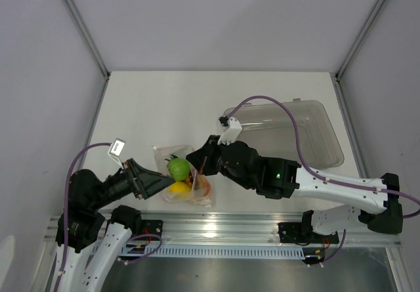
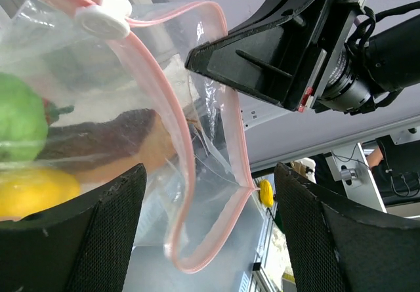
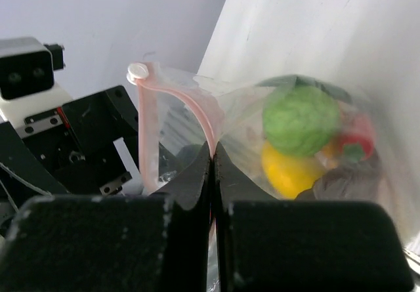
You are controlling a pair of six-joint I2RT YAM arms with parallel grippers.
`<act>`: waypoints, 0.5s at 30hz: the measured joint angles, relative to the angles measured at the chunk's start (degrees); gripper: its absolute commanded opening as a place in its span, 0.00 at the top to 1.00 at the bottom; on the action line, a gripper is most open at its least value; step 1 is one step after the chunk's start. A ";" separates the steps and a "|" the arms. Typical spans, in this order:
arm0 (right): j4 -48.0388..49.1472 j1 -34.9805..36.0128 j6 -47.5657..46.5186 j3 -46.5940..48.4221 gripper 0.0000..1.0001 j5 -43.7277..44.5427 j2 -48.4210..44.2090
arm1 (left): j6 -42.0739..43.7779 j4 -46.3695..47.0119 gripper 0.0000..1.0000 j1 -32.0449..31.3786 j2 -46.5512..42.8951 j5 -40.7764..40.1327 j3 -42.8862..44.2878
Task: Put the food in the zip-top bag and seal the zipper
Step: Zip the zipper food storage bag at the center of the board.
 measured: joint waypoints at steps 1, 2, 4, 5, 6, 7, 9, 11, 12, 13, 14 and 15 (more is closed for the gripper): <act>-0.09 0.24 1.31 0.00 1.00 1.03 0.04 | 0.20 -0.17 0.18 0.00 0.00 0.00 0.00; -0.31 0.52 2.54 0.02 1.00 2.03 0.17 | 0.68 -0.70 0.18 0.00 0.00 -0.11 0.09; -0.31 1.33 4.61 0.07 1.00 3.67 0.81 | 1.25 -1.75 0.17 0.00 0.00 -0.61 0.37; -0.22 1.84 5.27 0.09 1.00 4.46 1.33 | 1.66 -2.27 0.18 0.00 0.00 -0.90 0.55; -0.09 2.36 5.90 0.17 1.00 5.01 1.86 | 1.92 -2.67 0.19 0.00 0.00 -1.07 0.72; 0.15 2.91 6.34 0.33 1.00 5.53 2.43 | 2.21 -2.97 0.21 0.00 0.00 -1.29 0.79; 0.55 3.93 6.75 0.50 1.00 6.23 3.26 | 2.62 -3.58 0.27 0.00 0.00 -2.12 0.81; 0.94 4.81 6.84 0.50 1.00 6.51 3.56 | 2.95 -4.42 0.36 0.00 0.00 -3.10 0.74; 1.11 5.11 6.75 0.50 1.00 6.54 3.58 | 3.19 -4.63 0.40 0.00 0.04 -3.63 0.66; 1.27 5.35 6.34 0.52 1.00 6.49 3.58 | 3.67 -4.83 0.44 0.00 0.09 -4.15 0.52; 1.42 5.53 5.97 0.52 1.00 6.45 3.58 | 3.85 -5.09 0.53 0.00 0.15 -4.59 0.37; 1.46 5.62 5.38 0.52 0.96 6.19 3.58 | 4.20 -5.29 0.59 0.00 0.17 -5.09 0.11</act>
